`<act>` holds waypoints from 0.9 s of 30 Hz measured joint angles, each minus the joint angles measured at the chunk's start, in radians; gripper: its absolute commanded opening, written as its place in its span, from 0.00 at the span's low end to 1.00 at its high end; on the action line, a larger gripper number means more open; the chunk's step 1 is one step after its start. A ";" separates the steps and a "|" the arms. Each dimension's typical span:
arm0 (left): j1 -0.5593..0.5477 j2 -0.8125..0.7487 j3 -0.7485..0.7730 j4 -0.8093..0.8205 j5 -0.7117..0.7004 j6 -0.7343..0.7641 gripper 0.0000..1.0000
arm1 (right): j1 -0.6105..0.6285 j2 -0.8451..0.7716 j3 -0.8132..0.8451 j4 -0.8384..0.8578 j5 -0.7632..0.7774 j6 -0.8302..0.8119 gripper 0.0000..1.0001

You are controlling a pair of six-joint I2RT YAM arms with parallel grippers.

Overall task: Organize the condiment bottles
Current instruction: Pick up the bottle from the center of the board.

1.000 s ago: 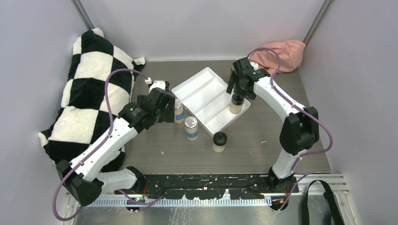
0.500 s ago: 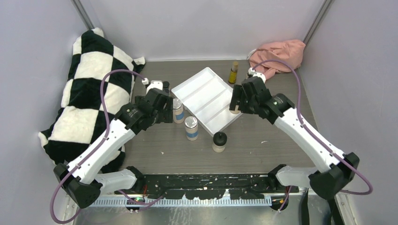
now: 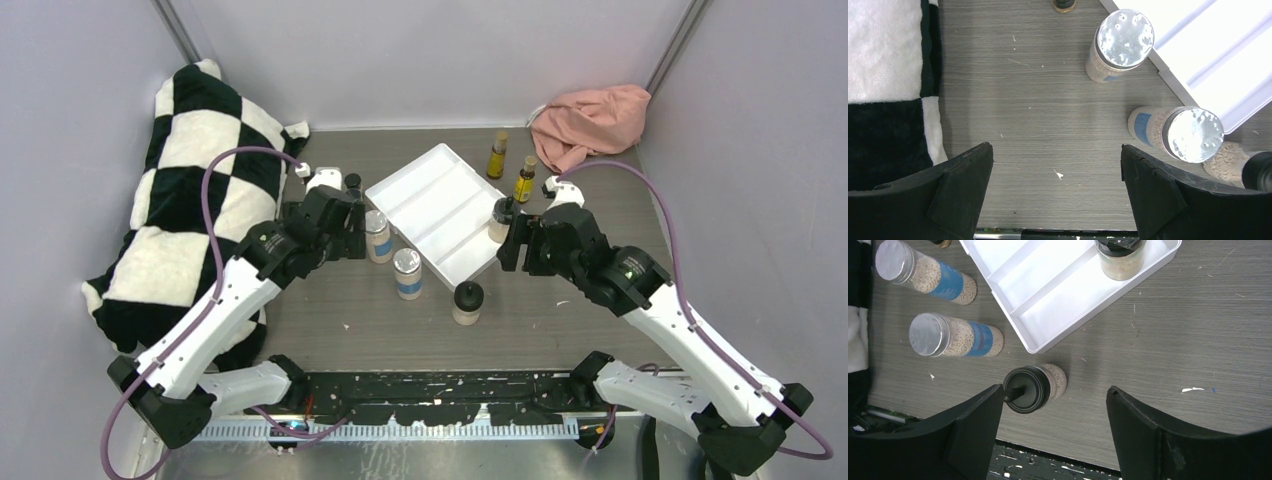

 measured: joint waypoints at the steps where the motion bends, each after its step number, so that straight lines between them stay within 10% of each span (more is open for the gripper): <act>1: 0.000 -0.009 0.000 0.002 0.003 0.000 1.00 | 0.002 -0.010 -0.011 0.000 -0.005 -0.005 0.80; 27: 0.000 -0.037 -0.020 0.127 0.130 0.033 1.00 | 0.146 -0.172 -0.285 0.127 -0.225 -0.106 0.75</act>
